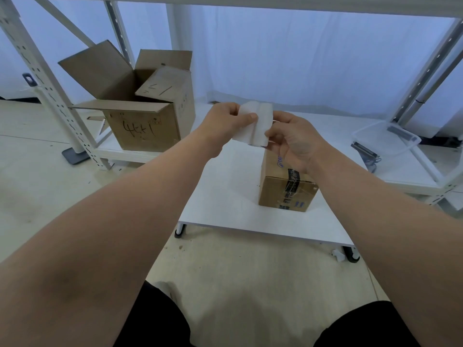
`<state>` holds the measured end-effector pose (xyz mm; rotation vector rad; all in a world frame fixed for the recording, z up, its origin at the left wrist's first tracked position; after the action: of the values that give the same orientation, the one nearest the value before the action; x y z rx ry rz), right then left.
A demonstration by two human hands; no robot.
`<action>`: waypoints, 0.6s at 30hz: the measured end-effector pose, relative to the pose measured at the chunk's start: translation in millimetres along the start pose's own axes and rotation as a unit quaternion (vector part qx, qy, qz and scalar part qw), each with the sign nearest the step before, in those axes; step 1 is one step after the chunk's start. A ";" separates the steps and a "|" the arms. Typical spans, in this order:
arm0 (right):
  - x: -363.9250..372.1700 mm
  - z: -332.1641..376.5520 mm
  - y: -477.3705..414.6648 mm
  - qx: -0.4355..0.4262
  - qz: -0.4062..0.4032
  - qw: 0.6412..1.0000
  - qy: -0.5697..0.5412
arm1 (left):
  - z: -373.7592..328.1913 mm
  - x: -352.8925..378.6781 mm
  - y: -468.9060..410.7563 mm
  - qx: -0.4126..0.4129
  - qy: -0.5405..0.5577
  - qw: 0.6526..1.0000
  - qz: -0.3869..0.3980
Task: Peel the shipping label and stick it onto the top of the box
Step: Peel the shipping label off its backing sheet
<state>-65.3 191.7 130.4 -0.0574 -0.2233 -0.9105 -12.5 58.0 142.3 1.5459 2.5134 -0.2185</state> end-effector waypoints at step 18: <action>-29.1 10.6 -2.0 -0.055 -0.122 0.991 0.024 | -11.1 5.4 5.6 0.069 0.031 0.997 0.031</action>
<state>-86.0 214.6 134.3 -0.1116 -0.1379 -1.1657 -10.7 67.5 151.7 1.7036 2.5409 -0.3475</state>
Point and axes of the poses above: each hand's wrist, its own y-axis away from the middle knuckle, its own x-axis out of the palm, z = x × y, the point moved 6 cm from there along -y, towards the middle knuckle, and after that the axes turned 2 degrees about -x, right-handed, at the moved point
